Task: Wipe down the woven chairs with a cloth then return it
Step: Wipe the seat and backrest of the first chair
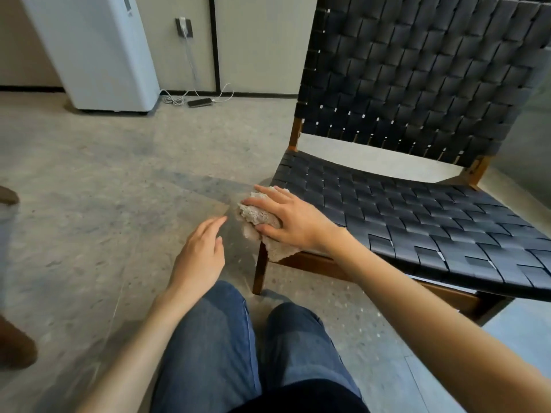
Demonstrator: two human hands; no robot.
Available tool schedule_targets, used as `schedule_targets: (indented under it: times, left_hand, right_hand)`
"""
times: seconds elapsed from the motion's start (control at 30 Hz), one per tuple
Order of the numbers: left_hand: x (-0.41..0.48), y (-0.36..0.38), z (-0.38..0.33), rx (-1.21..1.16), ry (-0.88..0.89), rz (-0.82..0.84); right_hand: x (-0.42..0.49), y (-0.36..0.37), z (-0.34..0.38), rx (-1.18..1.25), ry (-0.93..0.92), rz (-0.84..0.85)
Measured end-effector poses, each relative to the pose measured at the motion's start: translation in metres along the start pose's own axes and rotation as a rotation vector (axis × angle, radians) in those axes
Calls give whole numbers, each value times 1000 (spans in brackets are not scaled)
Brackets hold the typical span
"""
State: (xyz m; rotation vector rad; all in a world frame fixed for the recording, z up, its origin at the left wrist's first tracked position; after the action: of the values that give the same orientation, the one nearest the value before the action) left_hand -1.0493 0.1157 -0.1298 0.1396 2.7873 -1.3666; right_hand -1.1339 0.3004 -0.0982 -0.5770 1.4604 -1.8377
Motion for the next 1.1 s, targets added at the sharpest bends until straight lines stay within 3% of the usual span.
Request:
schedule_targets:
  times: [0.1, 0.2, 0.37, 0.53, 0.67, 0.8, 1.1]
  left_hand:
    - [0, -1, 2, -17, -5, -14]
    - [2, -2, 0, -33, -18, -21]
    - [3, -9, -4, -35, -31, -23]
    - [5, -15, -14, -41, -14, -60]
    - [14, -11, -30, -46, 43, -65]
    - [26, 7, -59, -20, 139, -61]
    - [56, 95, -170, 181, 420, 286]
  right_hand:
    - [6, 15, -1, -300, 52, -57]
    - [17, 34, 7, -424, 189, -190]
    - [17, 44, 13, -420, 257, -402]
    - [18, 40, 17, -190, 250, -563]
    - [-5, 41, 6, -241, 209, -478]
    - [-55, 44, -21, -317, 312, -392]
    - [-217, 40, -98, -316, 587, -297]
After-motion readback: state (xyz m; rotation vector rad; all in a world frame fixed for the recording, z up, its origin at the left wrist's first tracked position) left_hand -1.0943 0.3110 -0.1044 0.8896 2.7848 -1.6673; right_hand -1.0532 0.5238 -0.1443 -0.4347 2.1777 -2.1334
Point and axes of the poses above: each hand's wrist, its own x-axis towards the middle knuckle, its own y-axis out of the palm, z = x × y, the point moved 2 cm from there along x, towards the middle knuckle, and after that the axes turned 14 degrees about z, right-handed, at the moved point
